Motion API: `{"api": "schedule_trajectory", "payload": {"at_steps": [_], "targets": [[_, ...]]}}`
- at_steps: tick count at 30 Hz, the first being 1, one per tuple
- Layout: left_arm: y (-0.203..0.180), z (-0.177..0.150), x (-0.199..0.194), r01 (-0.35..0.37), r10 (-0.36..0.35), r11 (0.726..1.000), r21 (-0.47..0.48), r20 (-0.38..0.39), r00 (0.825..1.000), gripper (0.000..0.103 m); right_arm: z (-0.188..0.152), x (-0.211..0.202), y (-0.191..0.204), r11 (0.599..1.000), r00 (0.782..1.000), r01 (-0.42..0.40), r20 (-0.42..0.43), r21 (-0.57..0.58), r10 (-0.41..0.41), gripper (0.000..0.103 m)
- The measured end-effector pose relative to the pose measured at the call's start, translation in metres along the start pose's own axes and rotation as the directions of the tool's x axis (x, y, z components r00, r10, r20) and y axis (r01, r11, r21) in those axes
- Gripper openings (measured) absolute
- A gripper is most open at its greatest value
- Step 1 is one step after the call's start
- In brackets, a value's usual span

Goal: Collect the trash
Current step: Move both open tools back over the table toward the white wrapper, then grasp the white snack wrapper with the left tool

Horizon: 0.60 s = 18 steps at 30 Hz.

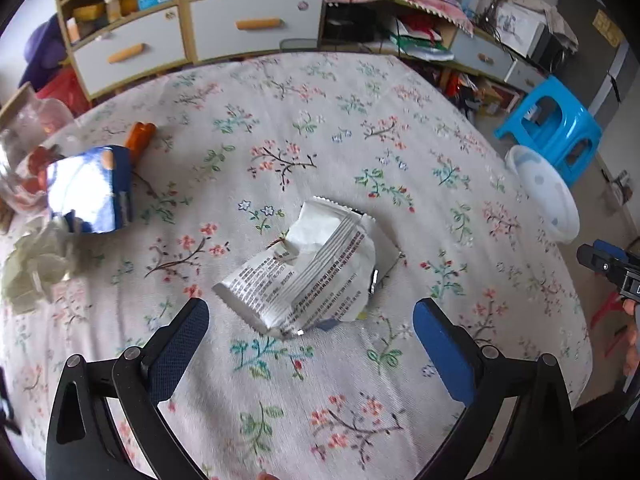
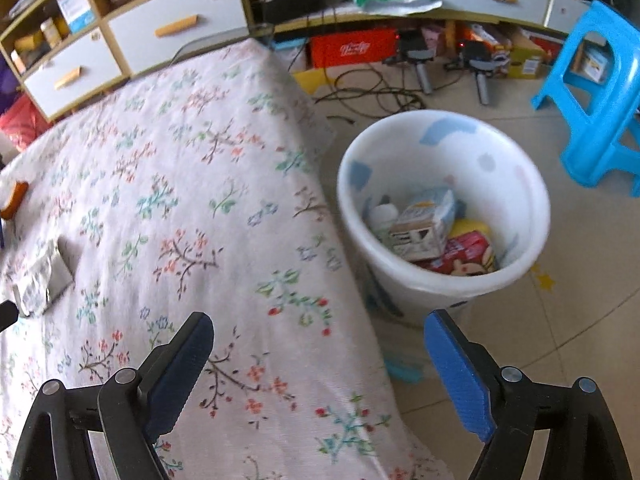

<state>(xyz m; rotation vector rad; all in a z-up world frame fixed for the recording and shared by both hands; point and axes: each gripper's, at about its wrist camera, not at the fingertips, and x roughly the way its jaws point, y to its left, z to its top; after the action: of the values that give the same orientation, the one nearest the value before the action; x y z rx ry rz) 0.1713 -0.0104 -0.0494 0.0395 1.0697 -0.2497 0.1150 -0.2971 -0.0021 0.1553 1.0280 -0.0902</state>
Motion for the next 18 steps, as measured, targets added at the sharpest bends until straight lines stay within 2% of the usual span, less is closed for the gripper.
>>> {"api": "schedule_trajectory", "payload": {"at_steps": [4, 13, 16, 18], "targets": [[0.003, 0.006, 0.016, -0.004, 0.004, 1.0, 0.015, -0.001, 1.0, 0.103, -0.002, 0.014, 0.015, 1.0, 0.999, 0.008, -0.031, -0.026, -0.009, 0.089], [0.008, 0.017, 0.033, -0.004, 0.004, 1.0, 0.002, 0.007, 1.0, 0.102, -0.011, 0.056, 0.056, 0.987, 0.995, 0.013, -0.092, -0.162, -0.028, 0.09], [0.007, 0.019, 0.033, -0.009, 0.009, 1.0, 0.01, 0.015, 1.0, 0.095, -0.013, 0.063, 0.063, 0.981, 0.995, 0.044, -0.075, -0.191, -0.059, 0.1], [0.007, 0.019, 0.031, -0.011, 0.011, 1.0, 0.008, 0.027, 1.0, 0.089, -0.014, 0.066, 0.062, 0.98, 0.995, 0.047, -0.072, -0.192, -0.062, 0.102]]}}
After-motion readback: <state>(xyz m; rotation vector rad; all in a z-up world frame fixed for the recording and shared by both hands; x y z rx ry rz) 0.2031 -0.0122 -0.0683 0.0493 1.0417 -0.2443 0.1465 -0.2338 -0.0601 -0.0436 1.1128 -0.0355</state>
